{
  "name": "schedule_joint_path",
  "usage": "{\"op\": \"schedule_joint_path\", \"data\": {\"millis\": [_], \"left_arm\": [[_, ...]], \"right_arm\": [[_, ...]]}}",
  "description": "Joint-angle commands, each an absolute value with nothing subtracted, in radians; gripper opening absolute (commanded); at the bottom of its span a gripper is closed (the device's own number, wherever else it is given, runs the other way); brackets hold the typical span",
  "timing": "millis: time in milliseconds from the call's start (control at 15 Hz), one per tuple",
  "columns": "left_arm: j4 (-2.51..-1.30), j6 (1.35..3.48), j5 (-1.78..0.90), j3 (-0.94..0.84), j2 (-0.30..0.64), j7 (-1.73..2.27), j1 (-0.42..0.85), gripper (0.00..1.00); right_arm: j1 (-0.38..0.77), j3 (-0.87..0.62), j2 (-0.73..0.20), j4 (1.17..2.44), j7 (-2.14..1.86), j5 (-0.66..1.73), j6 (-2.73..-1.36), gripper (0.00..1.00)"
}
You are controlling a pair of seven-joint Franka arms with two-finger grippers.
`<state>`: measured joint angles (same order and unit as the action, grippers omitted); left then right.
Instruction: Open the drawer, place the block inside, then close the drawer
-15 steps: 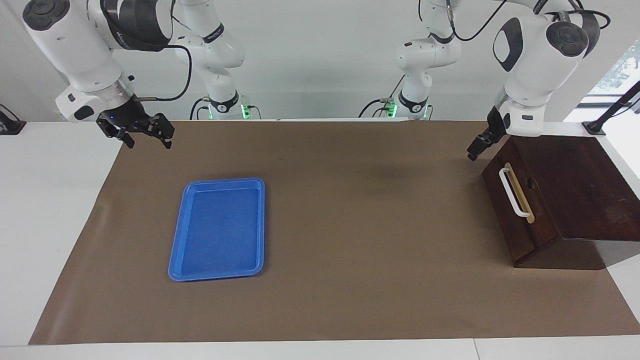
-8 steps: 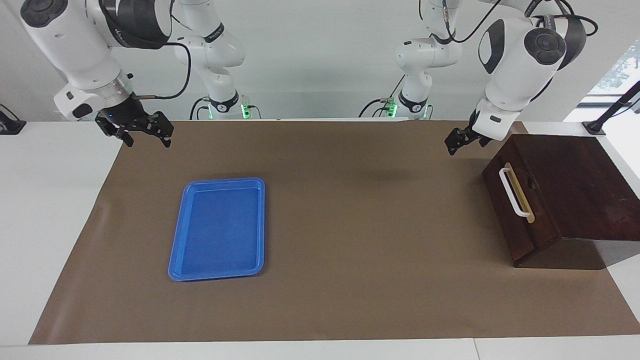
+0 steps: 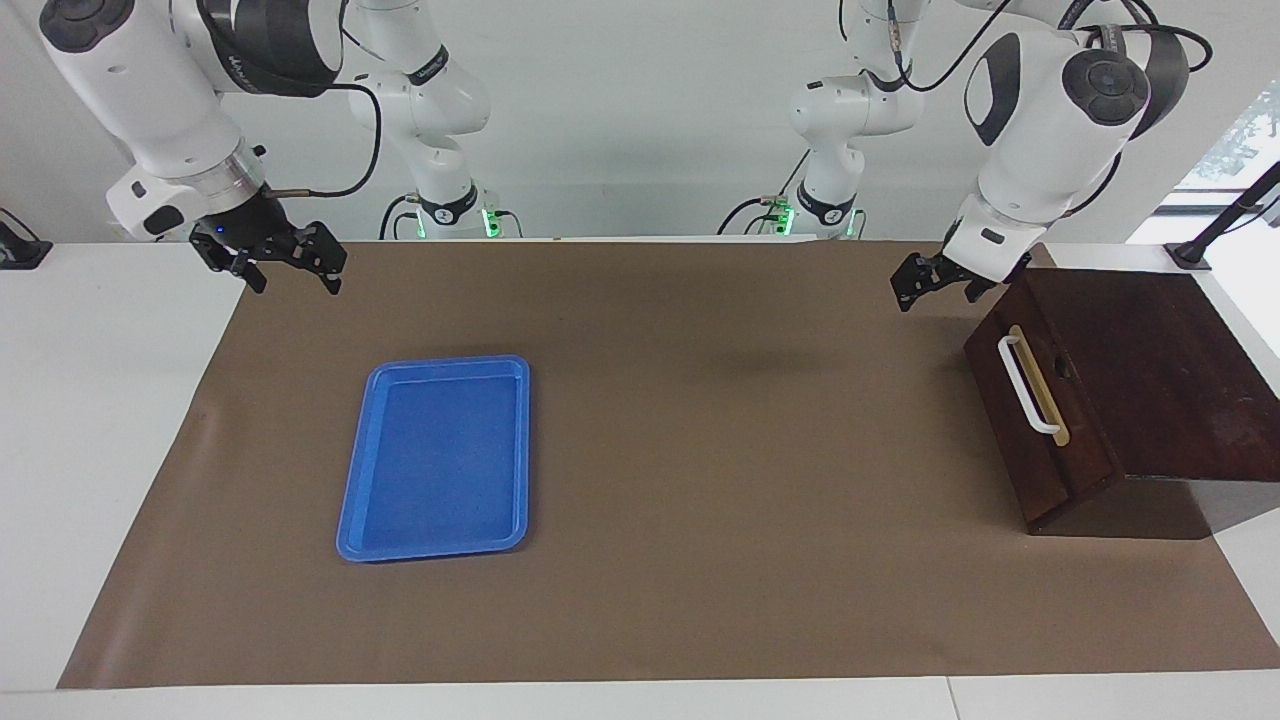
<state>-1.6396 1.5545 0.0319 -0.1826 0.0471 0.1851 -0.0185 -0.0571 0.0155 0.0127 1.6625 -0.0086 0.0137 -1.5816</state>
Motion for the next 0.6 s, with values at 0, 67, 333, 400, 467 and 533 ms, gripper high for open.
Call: {"op": "schedule_joint_path", "data": {"millis": [0,67,333,400,467,533], "left_arm": [[-1.617,1.525,0.018,-0.143,0.052,0.126,0.002,1.00],[-1.617,1.525,0.017,-0.141,0.052,0.126,0.002,1.00],[-1.583,1.526,-0.035,-0.110,0.043,0.124,0.003,1.00],[-1.591,1.529,-0.035,-0.110,0.037,0.124,0.003,1.00],[-1.591,1.529,-0.037,-0.112,0.037,0.124,0.002,1.00],[-1.592,1.532,-0.037,-0.113,0.035,0.123,0.003,1.00]], "right_arm": [[-0.052,0.020,0.018,1.660,-0.002,-0.008,-1.568,1.00],[-0.052,0.021,0.018,1.660,-0.002,-0.017,-1.569,1.00],[-0.051,0.017,0.018,1.661,-0.002,-0.043,-1.572,1.00],[-0.051,0.015,0.018,1.661,-0.002,-0.043,-1.572,1.00],[-0.052,0.015,0.018,1.660,-0.002,-0.041,-1.572,1.00],[-0.052,0.015,0.018,1.660,-0.002,-0.041,-1.571,1.00]]}}
